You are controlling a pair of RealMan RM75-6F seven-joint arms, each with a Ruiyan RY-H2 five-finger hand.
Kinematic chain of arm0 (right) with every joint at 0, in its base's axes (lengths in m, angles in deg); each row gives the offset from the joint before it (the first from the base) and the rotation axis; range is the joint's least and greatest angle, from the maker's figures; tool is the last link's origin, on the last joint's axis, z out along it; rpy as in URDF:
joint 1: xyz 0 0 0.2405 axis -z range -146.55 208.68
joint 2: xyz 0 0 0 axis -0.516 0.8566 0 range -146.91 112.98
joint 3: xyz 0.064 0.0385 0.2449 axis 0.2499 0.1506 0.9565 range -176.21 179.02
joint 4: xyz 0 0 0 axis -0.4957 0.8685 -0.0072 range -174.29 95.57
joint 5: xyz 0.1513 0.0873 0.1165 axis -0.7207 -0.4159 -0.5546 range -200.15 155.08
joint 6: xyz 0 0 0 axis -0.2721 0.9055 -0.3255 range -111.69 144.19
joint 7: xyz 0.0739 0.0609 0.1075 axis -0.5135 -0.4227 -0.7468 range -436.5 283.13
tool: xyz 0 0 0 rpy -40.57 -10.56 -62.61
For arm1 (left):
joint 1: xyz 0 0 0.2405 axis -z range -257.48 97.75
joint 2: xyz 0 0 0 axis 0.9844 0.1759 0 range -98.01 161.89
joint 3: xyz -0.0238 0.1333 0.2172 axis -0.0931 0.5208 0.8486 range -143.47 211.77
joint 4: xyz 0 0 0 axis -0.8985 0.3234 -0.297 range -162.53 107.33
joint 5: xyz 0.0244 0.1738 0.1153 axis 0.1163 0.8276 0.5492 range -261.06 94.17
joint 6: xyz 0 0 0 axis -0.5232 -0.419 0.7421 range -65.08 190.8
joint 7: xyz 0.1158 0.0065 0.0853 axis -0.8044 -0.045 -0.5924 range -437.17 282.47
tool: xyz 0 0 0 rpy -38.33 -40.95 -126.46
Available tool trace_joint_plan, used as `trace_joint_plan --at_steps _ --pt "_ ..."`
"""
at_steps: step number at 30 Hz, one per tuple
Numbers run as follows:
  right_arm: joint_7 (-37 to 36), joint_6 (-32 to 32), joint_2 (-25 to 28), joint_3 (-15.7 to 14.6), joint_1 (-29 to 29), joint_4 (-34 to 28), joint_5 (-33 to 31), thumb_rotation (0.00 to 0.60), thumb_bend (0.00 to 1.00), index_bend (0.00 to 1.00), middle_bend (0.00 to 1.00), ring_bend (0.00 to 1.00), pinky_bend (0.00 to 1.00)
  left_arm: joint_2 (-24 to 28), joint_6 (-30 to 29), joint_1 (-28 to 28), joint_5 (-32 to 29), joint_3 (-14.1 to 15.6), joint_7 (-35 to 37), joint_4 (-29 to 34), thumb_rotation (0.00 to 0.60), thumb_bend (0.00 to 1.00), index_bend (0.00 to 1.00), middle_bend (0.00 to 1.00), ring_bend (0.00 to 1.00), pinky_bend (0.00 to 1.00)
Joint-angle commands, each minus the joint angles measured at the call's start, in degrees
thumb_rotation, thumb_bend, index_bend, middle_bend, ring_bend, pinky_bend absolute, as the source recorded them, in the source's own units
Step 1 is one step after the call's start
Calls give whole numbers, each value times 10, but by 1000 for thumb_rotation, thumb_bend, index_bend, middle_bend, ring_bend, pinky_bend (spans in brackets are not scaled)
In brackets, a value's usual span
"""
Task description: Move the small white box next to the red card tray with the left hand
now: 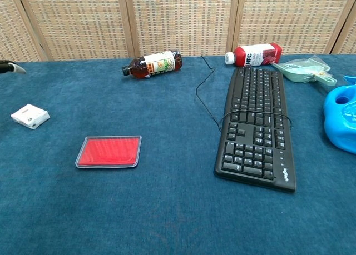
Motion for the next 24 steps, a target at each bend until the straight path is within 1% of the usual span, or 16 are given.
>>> trace_joint_plan --at_steps 1,7,13,20,24 --pt "2 -1 -2 -1 -1 1 0 600 0 3 0 0 0 -23 17 15 -6 6 8 -29 600 236 0 0 0 0" --pt "3 -1 -3 -1 -1 2 1 600 0 3 0 0 0 -51 32 29 -14 10 20 -57 600 239 52 0 0 0" --pt "0 -1 -1 0 -1 2 -2 600 0 4 0 0 0 -73 41 38 -22 13 23 -81 600 244 70 0 0 0" --pt "-2 -2 -1 0 -2 3 -2 600 0 4 0 0 0 -82 68 52 -44 13 12 -95 600 249 115 0 0 0" --pt "-3 -3 -1 0 -2 4 -4 600 0 4 0 0 0 -89 79 59 -55 13 5 -103 600 248 120 0 0 0"
